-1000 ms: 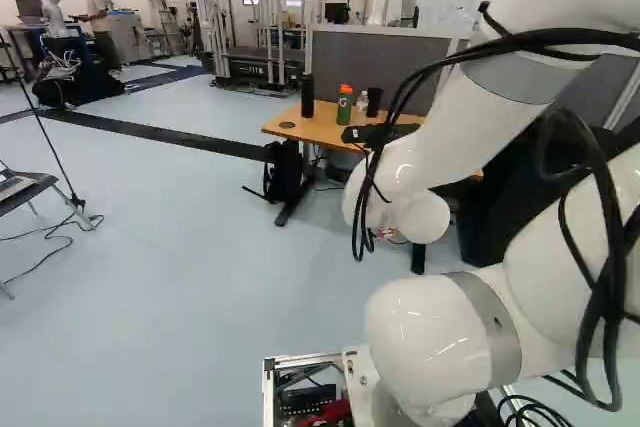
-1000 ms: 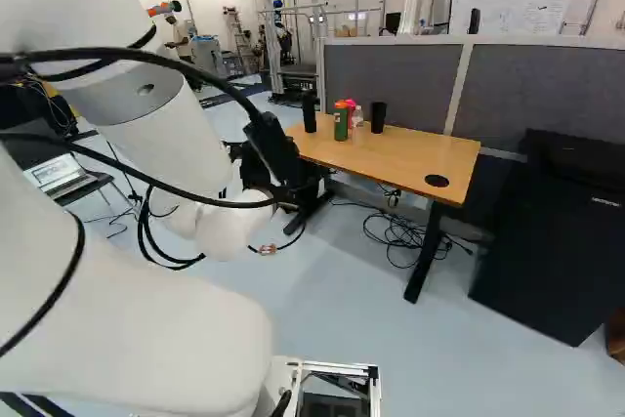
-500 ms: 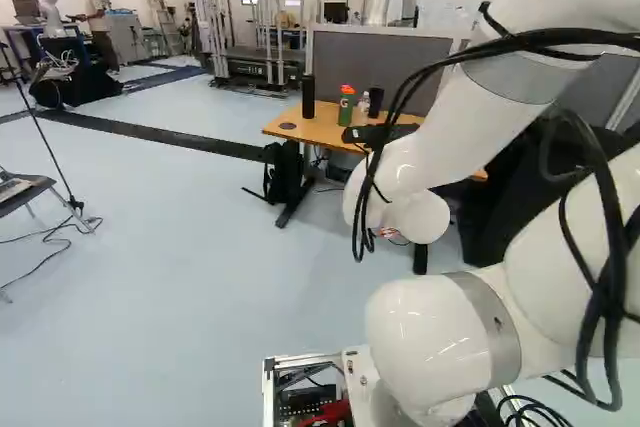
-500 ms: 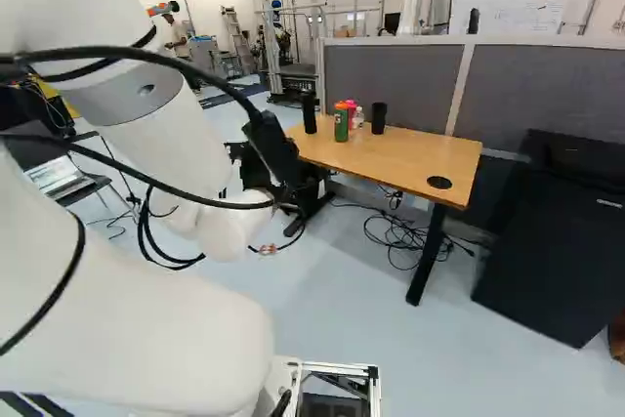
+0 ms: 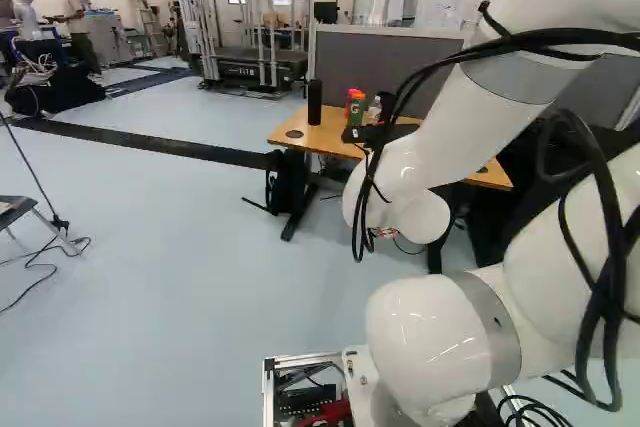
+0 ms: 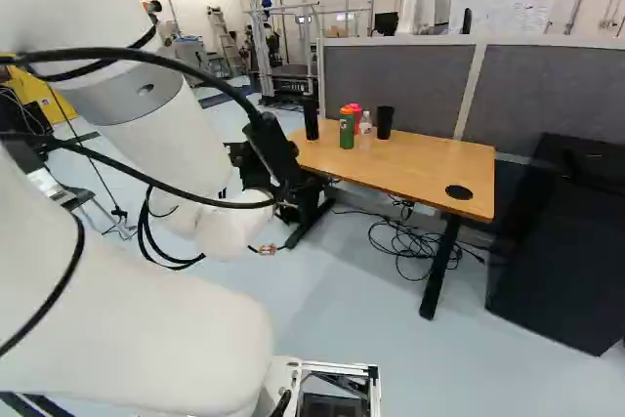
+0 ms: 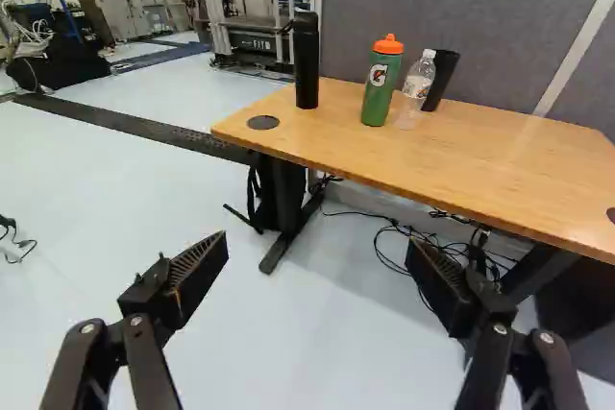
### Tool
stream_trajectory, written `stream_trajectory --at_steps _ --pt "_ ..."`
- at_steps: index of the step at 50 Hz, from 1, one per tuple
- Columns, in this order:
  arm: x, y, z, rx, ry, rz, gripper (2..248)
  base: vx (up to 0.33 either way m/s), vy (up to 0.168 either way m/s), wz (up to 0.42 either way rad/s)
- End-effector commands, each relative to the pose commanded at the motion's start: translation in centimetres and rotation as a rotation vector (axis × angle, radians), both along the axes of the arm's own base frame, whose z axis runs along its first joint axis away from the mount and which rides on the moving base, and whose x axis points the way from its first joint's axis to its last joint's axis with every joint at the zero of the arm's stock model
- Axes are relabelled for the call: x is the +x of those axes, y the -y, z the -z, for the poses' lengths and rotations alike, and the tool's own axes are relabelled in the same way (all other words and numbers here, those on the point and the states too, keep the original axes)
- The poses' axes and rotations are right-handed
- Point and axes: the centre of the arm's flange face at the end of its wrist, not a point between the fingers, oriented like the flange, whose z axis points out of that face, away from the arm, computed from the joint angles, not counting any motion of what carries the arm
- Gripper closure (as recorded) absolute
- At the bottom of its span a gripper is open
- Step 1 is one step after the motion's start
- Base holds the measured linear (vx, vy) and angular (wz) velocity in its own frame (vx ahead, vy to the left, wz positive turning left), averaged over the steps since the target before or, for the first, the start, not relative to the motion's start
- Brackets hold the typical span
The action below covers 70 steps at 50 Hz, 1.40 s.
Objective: Pick up the green bottle from the table
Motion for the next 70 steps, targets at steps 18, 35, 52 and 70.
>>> stream_trajectory --at_steps 18,35,52,70 --pt "0.0 0.0 0.0 0.0 0.0 0.0 3 0.176 0.115 -0.25" --pt "0.0 0.0 0.0 0.0 0.0 0.0 3 0.162 0.128 -0.253" --pt "0.0 0.0 0.0 0.0 0.0 0.0 3 0.162 0.126 -0.245" --pt "0.0 0.0 0.0 0.0 0.0 0.0 3 0.159 0.129 -0.24"
